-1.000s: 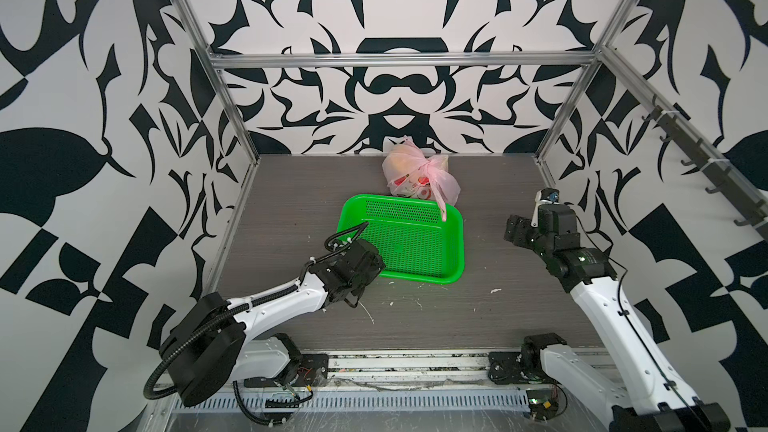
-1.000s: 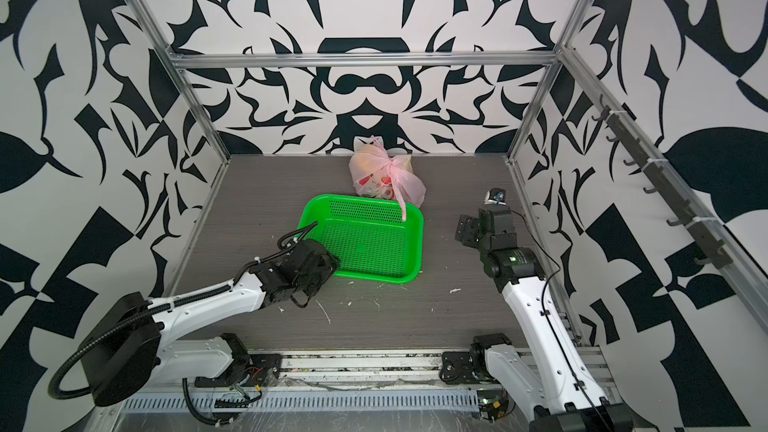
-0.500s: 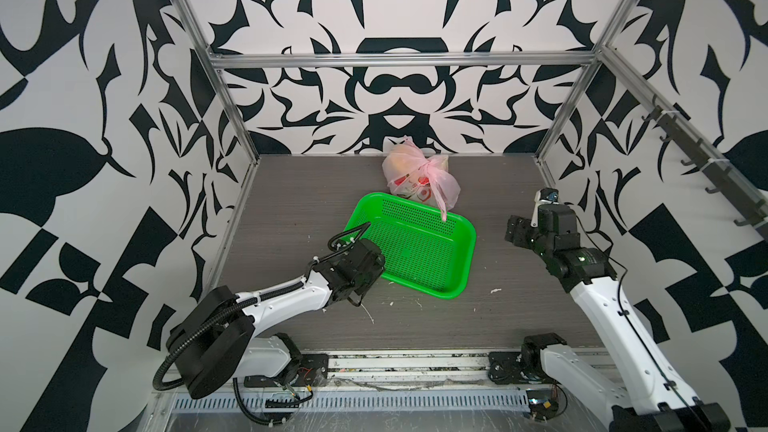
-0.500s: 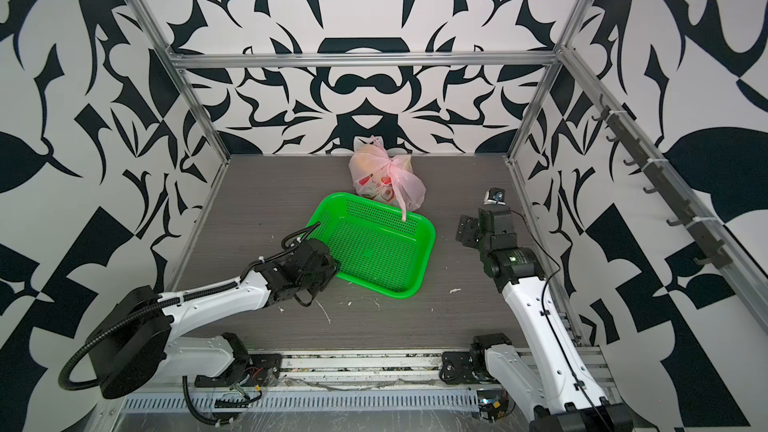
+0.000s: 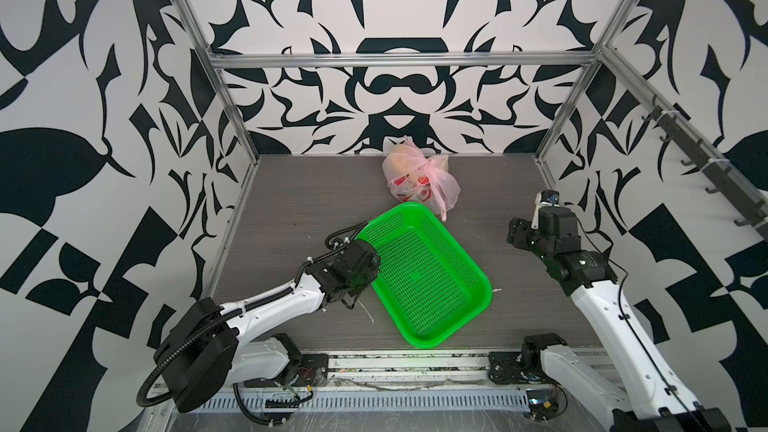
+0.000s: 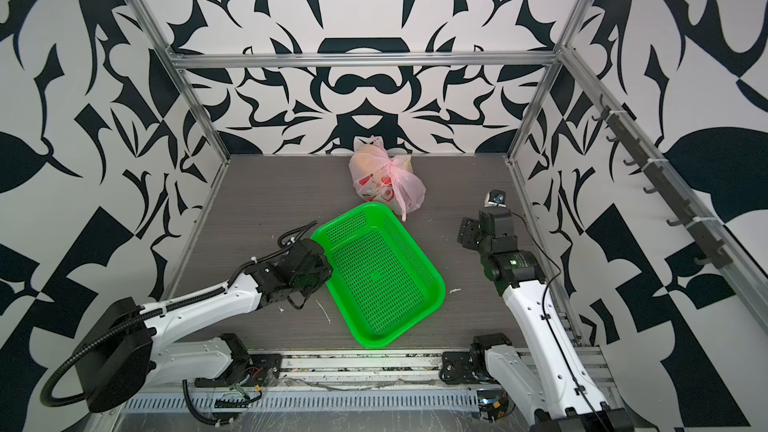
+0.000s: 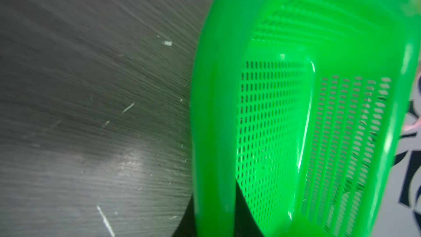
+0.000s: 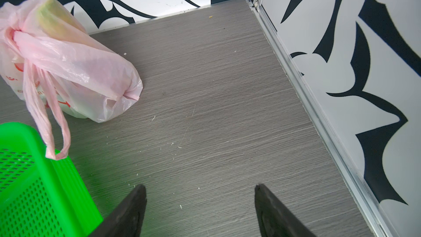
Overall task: Untie the knot of the plastic bag and take out the fruit
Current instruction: 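Push the green basket with the left gripper away from the pink bag, then move the left gripper up toward the knot of the pink bag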
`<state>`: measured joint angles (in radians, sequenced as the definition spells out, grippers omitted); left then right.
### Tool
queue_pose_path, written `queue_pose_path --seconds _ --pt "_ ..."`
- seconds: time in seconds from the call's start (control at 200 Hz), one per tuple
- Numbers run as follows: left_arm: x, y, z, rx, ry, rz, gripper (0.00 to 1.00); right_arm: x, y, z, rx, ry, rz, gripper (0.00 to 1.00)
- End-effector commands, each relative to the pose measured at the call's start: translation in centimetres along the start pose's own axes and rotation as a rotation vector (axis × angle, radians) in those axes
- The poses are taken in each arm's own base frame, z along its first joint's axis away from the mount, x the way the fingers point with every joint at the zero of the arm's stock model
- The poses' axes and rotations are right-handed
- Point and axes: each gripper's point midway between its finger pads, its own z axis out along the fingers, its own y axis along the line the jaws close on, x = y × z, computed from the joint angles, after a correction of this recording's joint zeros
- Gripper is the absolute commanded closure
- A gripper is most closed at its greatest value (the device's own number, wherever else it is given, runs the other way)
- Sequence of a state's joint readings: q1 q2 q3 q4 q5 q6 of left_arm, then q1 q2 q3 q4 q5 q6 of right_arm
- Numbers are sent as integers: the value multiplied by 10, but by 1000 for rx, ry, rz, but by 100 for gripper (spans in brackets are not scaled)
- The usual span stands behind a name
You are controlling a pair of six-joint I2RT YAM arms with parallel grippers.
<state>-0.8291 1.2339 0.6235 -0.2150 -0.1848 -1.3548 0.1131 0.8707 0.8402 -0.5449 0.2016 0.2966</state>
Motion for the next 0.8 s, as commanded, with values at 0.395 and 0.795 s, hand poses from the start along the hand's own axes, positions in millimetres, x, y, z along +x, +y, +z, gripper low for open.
queue_pose_path --seconds 0.395,0.795 --pt "-3 -43 59 4 112 252 100 10 9 -1 -59 21 0 30" --pt "6 -103 91 82 270 484 100 13 12 1 -72 46 -8 33"
